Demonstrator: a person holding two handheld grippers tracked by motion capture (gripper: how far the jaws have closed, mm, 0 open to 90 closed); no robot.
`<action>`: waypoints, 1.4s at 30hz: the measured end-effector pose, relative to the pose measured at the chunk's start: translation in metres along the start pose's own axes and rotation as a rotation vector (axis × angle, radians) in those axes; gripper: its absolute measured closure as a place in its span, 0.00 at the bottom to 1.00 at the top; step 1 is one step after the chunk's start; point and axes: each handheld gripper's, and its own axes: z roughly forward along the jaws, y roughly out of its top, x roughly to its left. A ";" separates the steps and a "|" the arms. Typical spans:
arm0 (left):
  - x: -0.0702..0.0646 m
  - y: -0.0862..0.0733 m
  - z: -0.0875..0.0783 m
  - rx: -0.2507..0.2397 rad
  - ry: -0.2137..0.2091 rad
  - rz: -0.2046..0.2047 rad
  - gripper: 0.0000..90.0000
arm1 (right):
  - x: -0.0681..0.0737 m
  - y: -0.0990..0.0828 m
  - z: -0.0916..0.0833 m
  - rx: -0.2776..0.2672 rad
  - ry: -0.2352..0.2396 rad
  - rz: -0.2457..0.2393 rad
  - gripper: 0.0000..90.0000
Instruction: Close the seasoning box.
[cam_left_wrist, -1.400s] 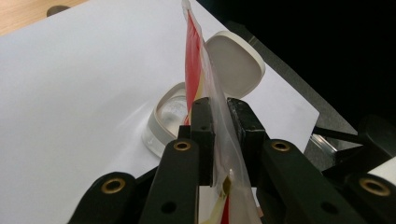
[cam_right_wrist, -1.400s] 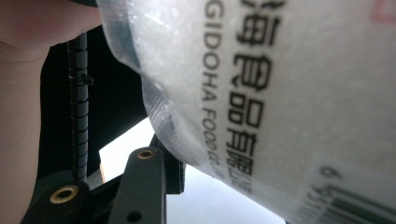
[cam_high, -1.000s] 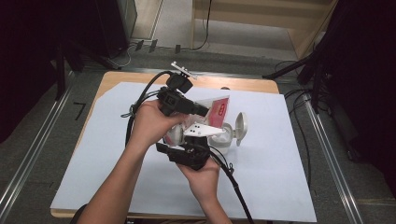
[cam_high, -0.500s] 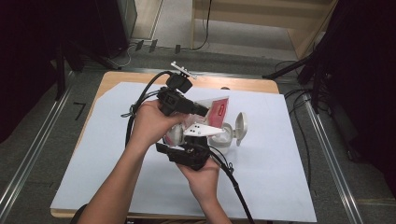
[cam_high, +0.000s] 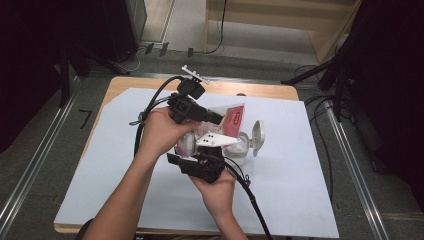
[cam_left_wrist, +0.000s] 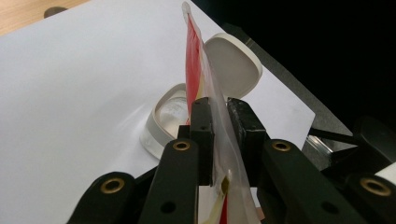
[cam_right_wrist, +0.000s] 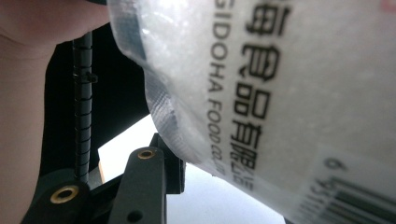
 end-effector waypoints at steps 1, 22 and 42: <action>0.000 0.000 0.000 -0.002 -0.002 0.002 0.90 | 0.000 0.000 0.000 -0.001 0.001 0.001 0.70; -0.002 0.000 -0.001 0.009 0.000 0.000 0.91 | 0.001 -0.001 -0.001 -0.004 0.012 0.002 0.70; -0.003 0.000 0.001 0.015 0.006 0.009 0.90 | 0.000 -0.002 -0.001 -0.003 0.014 0.014 0.70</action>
